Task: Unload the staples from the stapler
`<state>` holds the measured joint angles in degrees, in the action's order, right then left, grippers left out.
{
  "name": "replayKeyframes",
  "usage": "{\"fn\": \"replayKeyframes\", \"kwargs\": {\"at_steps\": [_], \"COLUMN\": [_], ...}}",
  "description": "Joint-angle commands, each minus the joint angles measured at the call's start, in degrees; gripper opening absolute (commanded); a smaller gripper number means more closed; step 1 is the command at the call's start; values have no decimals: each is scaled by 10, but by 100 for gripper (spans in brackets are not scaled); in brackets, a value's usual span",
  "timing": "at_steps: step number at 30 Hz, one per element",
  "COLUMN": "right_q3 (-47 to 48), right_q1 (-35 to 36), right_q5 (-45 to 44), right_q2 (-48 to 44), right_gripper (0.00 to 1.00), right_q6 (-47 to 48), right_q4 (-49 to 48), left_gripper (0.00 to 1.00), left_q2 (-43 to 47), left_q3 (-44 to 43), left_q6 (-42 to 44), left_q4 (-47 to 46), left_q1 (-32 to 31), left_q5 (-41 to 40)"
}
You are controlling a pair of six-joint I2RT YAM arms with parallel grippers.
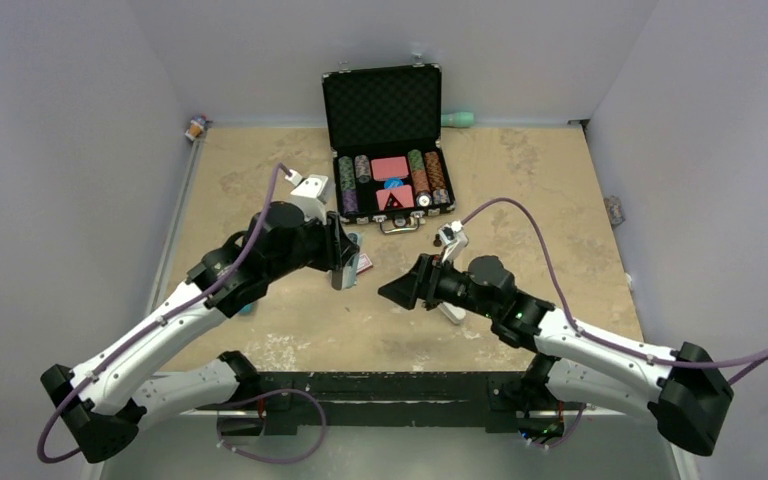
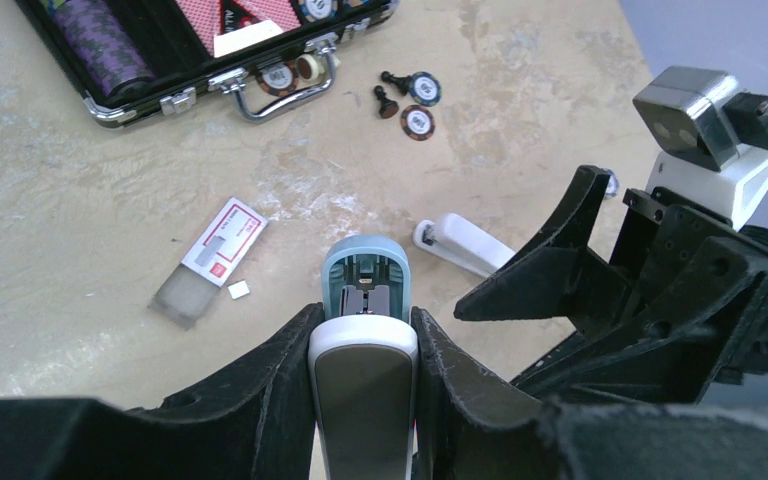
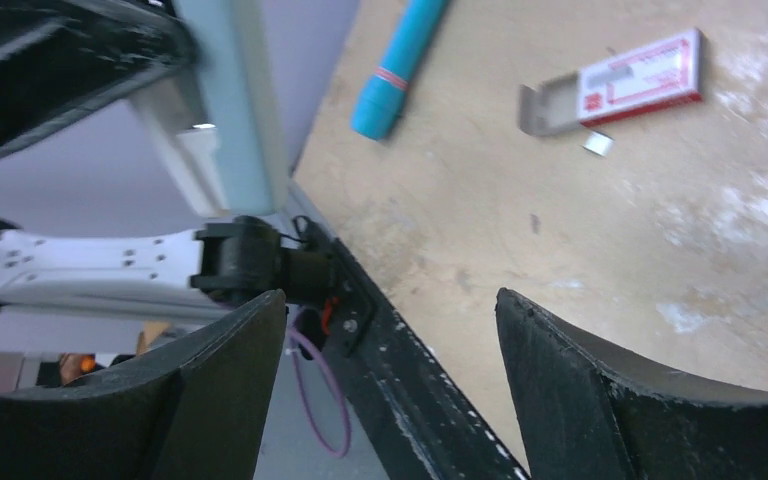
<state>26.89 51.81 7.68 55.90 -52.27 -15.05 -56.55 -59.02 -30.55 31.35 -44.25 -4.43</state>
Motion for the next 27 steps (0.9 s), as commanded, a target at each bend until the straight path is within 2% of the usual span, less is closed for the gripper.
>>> {"fn": "replayKeyframes", "kwargs": {"at_steps": [1, 7, 11, 18, 27], "right_q3": [-4, -15, -13, 29, 95], "right_q1": [3, 3, 5, 16, 78], "right_q5": [64, 158, 178, 190, 153], "right_q2": [-56, -87, -105, -84, -31], "right_gripper": [81, 81, 81, 85, 85], "right_q6": [44, 53, 55, 70, 95], "right_q4": [-79, -195, -247, -259, -280], "left_gripper": [0, 0, 0, 0, 0], "left_q2": [48, 96, 121, 147, 155], "left_q3": [-7, -5, -13, -22, -2], "left_q6": [-13, -35, -56, -99, -160], "left_q4": [-24, -53, -73, -114, -204], "left_q1": [6, 14, 15, 15, 15], "left_q5": [48, 153, 202, 260, 295]}}
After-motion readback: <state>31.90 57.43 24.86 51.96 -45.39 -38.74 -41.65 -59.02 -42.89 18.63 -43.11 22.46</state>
